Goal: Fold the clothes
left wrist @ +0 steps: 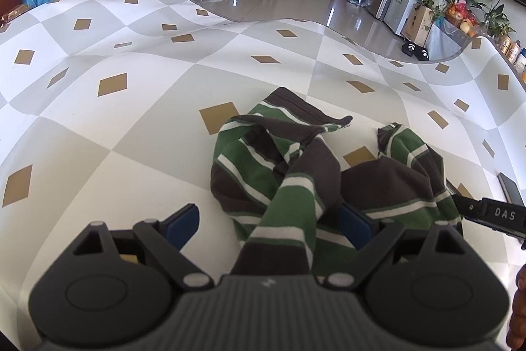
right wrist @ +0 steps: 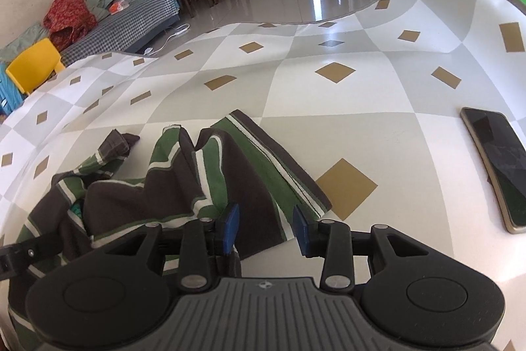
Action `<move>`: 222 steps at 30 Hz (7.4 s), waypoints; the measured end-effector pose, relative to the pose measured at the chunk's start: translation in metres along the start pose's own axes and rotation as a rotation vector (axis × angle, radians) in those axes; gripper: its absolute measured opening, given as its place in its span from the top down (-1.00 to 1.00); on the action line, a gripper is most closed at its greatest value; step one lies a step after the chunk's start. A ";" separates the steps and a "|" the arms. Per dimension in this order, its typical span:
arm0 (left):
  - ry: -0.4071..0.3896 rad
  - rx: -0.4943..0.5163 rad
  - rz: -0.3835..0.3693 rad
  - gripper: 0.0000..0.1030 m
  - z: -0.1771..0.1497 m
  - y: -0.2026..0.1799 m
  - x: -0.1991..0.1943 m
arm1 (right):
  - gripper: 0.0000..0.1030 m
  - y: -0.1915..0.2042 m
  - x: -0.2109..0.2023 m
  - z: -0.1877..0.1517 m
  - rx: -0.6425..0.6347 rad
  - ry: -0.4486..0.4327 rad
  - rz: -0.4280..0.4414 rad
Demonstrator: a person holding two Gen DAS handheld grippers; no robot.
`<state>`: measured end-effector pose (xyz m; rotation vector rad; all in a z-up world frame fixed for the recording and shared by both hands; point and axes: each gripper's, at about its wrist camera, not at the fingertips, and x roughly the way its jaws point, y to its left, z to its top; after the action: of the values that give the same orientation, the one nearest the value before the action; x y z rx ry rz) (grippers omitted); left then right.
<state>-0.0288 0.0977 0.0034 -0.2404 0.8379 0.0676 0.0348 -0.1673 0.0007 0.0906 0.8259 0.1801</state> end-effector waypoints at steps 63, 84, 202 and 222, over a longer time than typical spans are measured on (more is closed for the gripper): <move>0.068 0.050 0.134 -0.75 0.006 -0.052 0.034 | 0.73 -0.077 0.001 0.032 -0.025 0.046 -0.225; 0.087 0.112 0.095 -0.29 -0.008 -0.067 0.023 | 0.43 -0.013 -0.010 0.017 -0.146 0.100 0.099; -0.033 -0.082 0.260 0.35 0.027 0.035 -0.015 | -0.19 0.007 0.020 0.007 -0.207 0.152 -0.033; -0.084 -0.113 0.244 -0.66 0.047 0.038 -0.024 | -0.19 0.011 0.017 0.004 -0.214 0.156 -0.058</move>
<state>-0.0166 0.1466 0.0444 -0.2384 0.7775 0.3518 0.0477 -0.1536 -0.0075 -0.1499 0.9581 0.2222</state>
